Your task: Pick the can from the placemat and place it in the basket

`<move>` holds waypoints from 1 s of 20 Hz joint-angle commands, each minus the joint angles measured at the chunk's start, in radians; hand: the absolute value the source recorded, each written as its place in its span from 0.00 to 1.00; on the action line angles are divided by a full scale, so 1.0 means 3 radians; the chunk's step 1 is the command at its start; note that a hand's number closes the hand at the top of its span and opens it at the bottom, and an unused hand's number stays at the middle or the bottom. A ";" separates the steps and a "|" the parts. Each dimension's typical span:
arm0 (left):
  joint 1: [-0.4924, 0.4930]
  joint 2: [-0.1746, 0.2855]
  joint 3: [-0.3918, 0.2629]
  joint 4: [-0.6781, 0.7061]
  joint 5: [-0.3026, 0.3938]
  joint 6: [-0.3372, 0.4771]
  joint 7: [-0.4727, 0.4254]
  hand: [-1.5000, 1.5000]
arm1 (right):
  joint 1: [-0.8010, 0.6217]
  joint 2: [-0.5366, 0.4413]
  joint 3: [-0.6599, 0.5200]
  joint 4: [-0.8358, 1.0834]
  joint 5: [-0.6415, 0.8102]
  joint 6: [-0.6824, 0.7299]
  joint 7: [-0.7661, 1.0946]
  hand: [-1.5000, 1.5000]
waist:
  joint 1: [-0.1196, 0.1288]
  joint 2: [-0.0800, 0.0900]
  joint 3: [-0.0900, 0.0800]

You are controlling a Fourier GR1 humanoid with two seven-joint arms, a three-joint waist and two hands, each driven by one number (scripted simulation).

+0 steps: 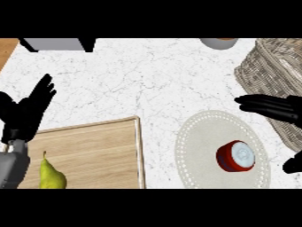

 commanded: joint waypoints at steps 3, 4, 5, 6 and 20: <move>-0.0177 -0.0005 0.0113 0.0299 0.0008 -0.0122 -0.0062 0.50 | 0.0102 0.0376 0.0262 0.0355 0.0140 -0.0065 -0.0435 0.00 | -0.0023 0.0003 -0.0004; 0.0175 0.0017 0.0075 -0.0167 -0.0007 -0.0090 -0.0028 0.50 | 0.0006 0.0470 0.0337 0.0425 0.0216 -0.0095 -0.0349 0.00 | 0.0026 -0.0009 -0.0003; -0.0098 0.0074 0.0212 0.0186 0.0046 -0.0219 -0.0010 0.50 | -0.0034 0.0333 0.0288 0.0537 0.0390 -0.0051 -0.0549 0.00 | -0.0012 -0.0004 -0.0005; 0.0023 -0.0062 0.0106 0.0140 -0.0076 -0.0118 -0.0136 0.50 | -0.0109 0.0578 0.0447 0.0590 0.0548 -0.0240 -0.0370 0.00 | -0.0001 -0.0004 -0.0005; -0.0086 -0.0225 0.0159 0.0030 -0.0274 -0.0087 0.0145 0.50 | -0.0018 0.0724 0.0677 0.1026 0.1345 -0.0509 -0.0706 0.00 | -0.0023 -0.0009 -0.0005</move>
